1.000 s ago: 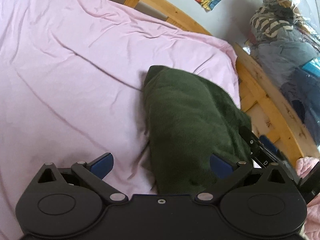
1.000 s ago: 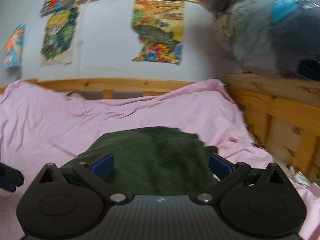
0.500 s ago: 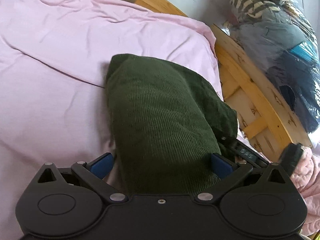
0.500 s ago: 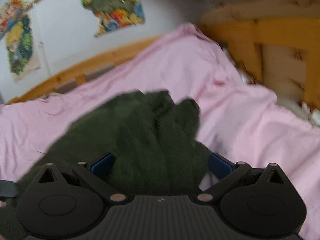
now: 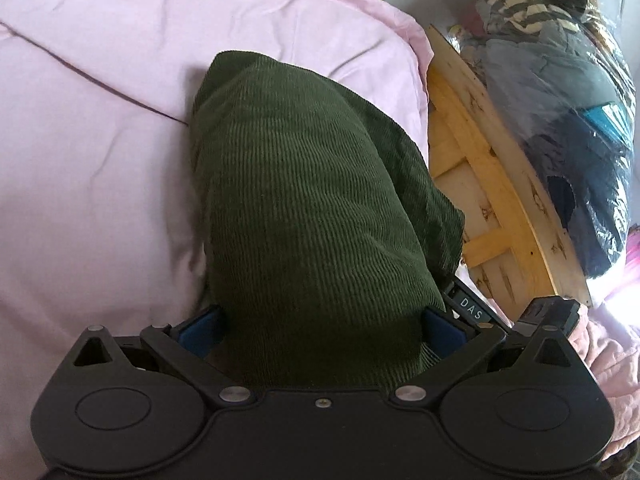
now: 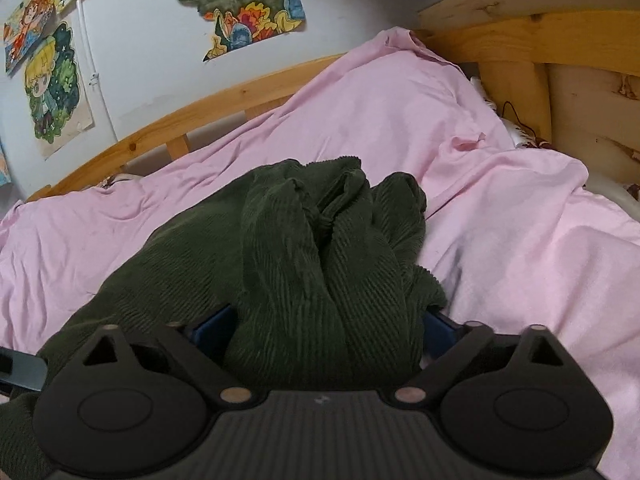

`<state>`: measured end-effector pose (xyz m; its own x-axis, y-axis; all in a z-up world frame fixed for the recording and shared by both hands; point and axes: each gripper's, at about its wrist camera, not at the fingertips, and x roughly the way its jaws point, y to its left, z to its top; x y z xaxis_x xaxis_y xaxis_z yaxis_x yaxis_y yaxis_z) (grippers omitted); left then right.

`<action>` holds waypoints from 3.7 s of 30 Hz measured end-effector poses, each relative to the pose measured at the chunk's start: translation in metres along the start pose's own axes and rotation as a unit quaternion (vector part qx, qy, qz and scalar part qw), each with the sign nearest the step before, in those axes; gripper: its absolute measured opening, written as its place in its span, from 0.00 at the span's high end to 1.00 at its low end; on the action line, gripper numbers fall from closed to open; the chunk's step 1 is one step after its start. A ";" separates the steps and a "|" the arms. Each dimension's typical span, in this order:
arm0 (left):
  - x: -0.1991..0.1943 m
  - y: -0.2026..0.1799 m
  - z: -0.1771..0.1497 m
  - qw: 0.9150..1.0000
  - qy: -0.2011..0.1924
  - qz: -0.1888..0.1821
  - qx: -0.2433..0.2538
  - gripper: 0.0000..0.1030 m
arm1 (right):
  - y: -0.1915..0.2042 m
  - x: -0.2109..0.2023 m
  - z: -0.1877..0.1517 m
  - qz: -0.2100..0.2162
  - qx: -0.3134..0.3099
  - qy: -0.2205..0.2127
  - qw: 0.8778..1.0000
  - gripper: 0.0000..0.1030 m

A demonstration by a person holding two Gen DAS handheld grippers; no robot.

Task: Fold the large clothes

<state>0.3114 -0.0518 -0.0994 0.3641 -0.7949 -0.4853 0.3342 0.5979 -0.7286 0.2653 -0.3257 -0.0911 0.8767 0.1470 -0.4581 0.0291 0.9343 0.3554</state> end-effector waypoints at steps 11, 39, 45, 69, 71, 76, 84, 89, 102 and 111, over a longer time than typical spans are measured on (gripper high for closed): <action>-0.001 -0.027 -0.001 0.999 -0.005 0.040 0.031 0.10 | 0.011 -0.016 0.001 0.035 -0.006 -0.012 0.999 0.68; -0.174 0.045 0.024 0.963 -0.149 0.185 0.125 0.27 | 0.195 0.055 0.009 0.159 -0.073 -0.047 0.983 0.68; -0.165 0.029 0.014 0.954 -0.160 0.202 0.153 0.18 | 0.169 0.055 -0.002 0.123 -0.042 -0.024 0.991 0.48; -0.260 -0.073 -0.074 0.909 -0.276 0.284 0.125 0.01 | 0.196 -0.135 0.018 0.136 -0.113 -0.133 0.975 0.00; -0.270 -0.085 -0.094 0.903 -0.287 0.290 0.134 0.01 | 0.199 -0.158 0.014 0.140 -0.129 -0.140 0.972 0.00; -0.281 -0.101 -0.135 0.895 -0.285 0.306 0.154 0.01 | 0.200 -0.210 -0.006 0.140 -0.146 -0.153 0.967 0.00; -0.279 -0.100 -0.184 0.872 -0.311 0.340 0.165 0.01 | 0.191 -0.243 -0.048 0.110 -0.149 -0.155 0.970 0.00; -0.268 -0.082 -0.200 0.875 -0.307 0.339 0.157 0.01 | 0.185 -0.241 -0.069 0.093 -0.134 -0.149 0.975 0.00; -0.257 -0.064 -0.213 0.869 -0.295 0.368 0.147 0.01 | 0.186 -0.231 -0.078 0.082 -0.139 -0.143 0.976 0.00; -0.258 -0.065 -0.214 0.870 -0.296 0.368 0.144 0.01 | 0.188 -0.233 -0.080 0.079 -0.155 -0.146 0.974 0.00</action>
<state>0.0091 0.0925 -0.0301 0.9271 -0.0449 -0.3720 -0.0055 0.9910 -0.1335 0.0284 -0.1583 0.0175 0.9587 0.2407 -0.1512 -0.2242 0.9673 0.1187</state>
